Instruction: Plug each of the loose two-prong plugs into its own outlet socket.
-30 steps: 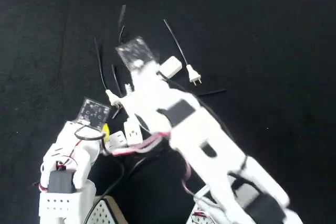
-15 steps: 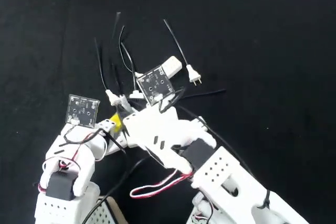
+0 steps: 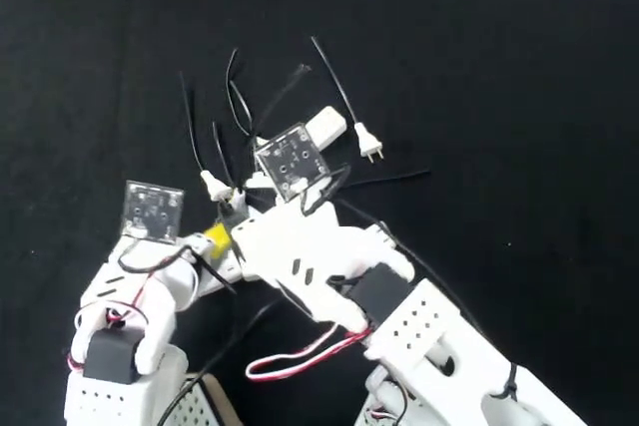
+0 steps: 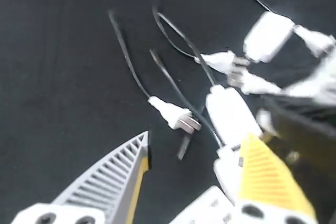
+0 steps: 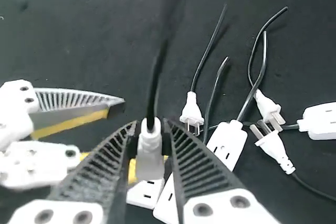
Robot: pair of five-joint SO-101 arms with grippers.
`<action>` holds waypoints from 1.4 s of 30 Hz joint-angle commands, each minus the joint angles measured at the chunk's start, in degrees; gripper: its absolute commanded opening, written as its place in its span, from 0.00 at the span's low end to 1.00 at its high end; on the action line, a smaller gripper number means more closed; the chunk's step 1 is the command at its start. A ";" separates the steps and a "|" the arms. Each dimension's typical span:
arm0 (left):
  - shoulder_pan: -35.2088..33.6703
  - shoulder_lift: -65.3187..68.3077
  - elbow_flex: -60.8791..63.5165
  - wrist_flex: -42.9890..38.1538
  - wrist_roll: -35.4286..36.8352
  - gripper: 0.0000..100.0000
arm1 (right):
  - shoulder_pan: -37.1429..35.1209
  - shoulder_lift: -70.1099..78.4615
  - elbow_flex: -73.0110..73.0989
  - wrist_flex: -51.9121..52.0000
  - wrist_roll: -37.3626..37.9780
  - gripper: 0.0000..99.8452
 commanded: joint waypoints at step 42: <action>-8.04 -0.44 -2.68 -6.68 2.29 0.28 | -6.15 -0.04 -6.81 13.19 7.82 0.01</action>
